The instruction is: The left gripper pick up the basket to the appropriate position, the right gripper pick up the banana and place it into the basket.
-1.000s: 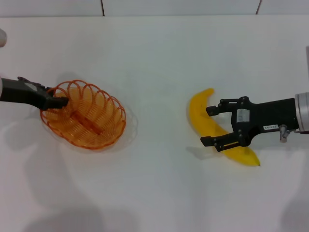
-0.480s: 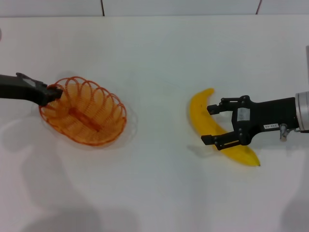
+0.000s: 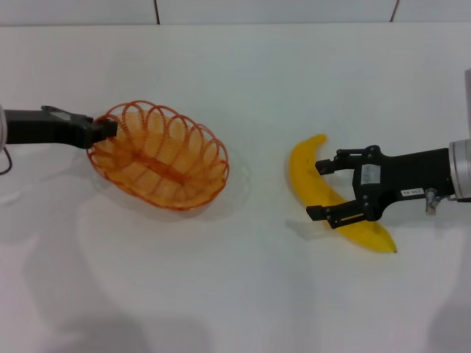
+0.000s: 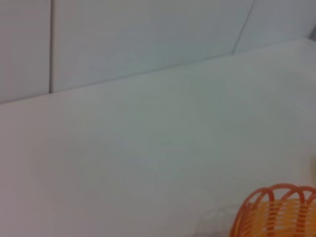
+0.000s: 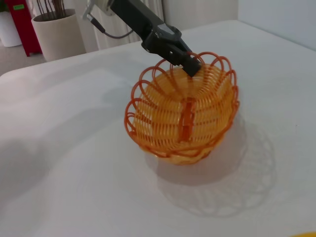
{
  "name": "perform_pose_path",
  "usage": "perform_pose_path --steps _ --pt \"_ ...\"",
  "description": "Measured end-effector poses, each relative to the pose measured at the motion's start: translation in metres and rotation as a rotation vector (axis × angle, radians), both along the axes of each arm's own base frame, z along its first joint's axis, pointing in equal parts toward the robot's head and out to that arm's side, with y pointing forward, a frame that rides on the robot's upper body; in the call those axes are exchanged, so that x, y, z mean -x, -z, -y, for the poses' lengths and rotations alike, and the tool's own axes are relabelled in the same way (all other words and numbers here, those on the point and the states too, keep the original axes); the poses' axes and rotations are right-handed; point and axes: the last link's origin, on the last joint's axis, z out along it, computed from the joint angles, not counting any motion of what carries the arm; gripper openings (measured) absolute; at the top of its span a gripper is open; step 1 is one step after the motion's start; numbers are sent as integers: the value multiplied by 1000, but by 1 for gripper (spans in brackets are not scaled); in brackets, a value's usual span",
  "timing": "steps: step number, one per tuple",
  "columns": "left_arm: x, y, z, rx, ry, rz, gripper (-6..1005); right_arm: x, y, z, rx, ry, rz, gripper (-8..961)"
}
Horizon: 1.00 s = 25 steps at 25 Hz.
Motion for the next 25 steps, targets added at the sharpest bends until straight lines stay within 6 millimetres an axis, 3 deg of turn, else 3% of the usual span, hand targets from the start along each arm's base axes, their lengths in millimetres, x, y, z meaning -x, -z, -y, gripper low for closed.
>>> perform_pose_path --steps 9,14,25 --pt "5 18 -4 -104 -100 89 72 1 0 -1 1 -2 1 899" --pt "9 17 -8 -162 -152 142 72 1 0 -1 3 -3 0 899" --pt "18 34 -6 -163 -223 147 73 5 1 -1 17 -16 -6 898"
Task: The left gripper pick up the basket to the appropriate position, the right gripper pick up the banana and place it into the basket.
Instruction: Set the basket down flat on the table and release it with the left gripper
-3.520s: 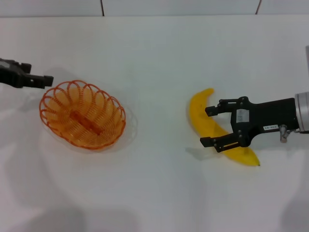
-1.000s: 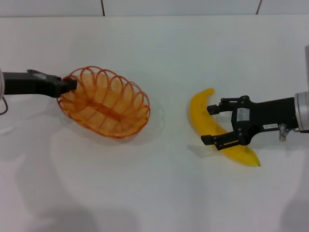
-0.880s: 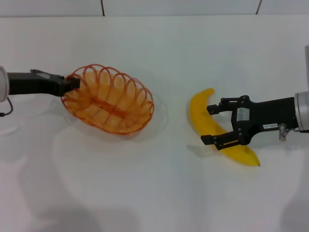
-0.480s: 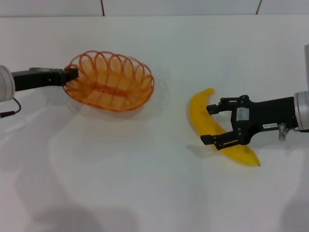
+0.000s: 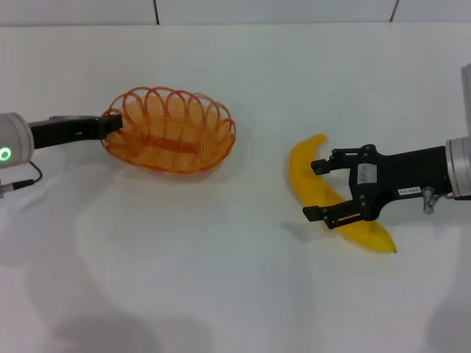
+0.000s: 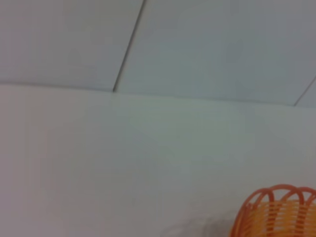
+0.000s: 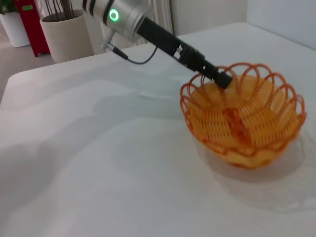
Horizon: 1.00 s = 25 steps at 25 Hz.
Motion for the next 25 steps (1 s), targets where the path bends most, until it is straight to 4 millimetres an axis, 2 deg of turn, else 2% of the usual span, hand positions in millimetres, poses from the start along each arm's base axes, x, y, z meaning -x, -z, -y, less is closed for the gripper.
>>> perform_pose_path --steps 19,25 --pt "0 8 -1 0 -13 -7 73 3 1 -2 4 -3 -2 897" --pt "1 10 0 2 -18 2 164 3 1 -2 4 -6 -1 896"
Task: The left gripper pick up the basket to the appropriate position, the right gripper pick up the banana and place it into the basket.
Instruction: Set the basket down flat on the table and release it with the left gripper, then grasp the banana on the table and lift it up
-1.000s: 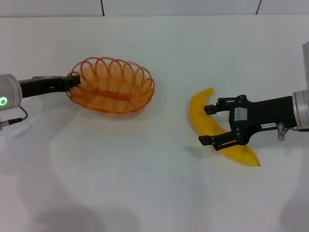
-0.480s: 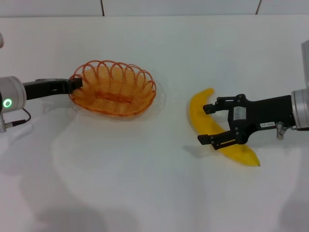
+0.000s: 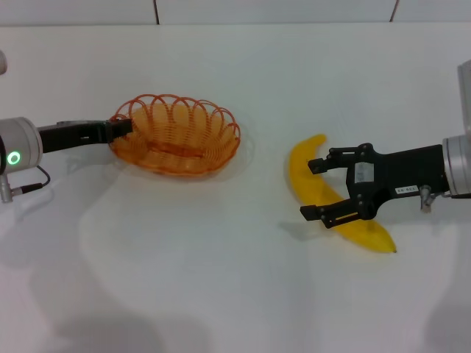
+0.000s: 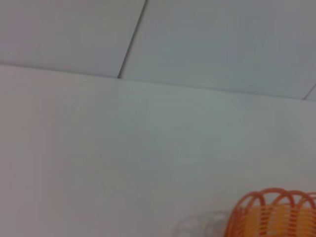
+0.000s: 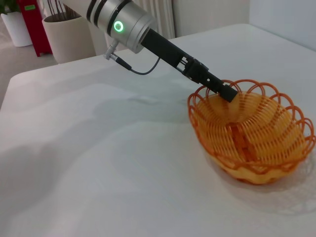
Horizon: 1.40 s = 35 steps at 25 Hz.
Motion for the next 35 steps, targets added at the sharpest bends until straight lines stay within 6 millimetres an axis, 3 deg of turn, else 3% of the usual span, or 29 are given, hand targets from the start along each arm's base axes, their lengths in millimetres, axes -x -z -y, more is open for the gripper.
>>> perform_pose_path --steps 10,15,20,24,29,35 --pt "-1 -8 1 -26 55 7 383 -2 0 1 -6 3 3 896" --pt "-4 -37 6 -88 167 -6 628 -2 0 0 -18 -1 -1 896" --pt "-12 -44 18 -111 307 -16 636 -1 -2 -1 -40 -14 -18 895" --pt "-16 -39 33 -104 469 -67 626 -1 -3 -6 -93 1 -31 895" --pt "-8 -31 57 -63 571 -79 618 -6 -7 -15 -181 59 -37 895" --pt "15 -25 92 -68 632 -86 626 -3 -21 -18 -215 95 -32 894"
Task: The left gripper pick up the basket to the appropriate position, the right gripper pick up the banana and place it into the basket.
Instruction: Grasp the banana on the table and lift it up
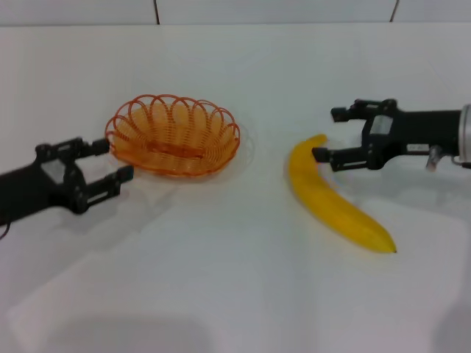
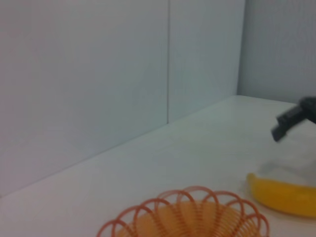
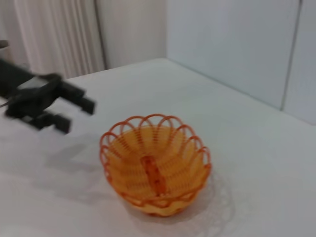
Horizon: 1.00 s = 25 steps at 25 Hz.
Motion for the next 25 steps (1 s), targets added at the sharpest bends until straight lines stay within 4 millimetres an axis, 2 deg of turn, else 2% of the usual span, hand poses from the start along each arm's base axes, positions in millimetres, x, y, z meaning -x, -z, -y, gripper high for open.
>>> perform_pose_path --steps 4,8,14,20,25 --pt "11 1 10 -29 -8 20 626 5 -12 4 -7 21 16 894" --pt "22 3 15 -60 -33 24 626 16 -15 13 12 41 51 894" --pt "31 7 18 -81 -57 15 625 41 -7 24 51 62 167 894" --pt "36 7 18 -88 -83 5 625 51 12 27 94 153 343 893" --pt "42 6 17 -101 -113 -10 625 54 21 28 119 177 412 893"
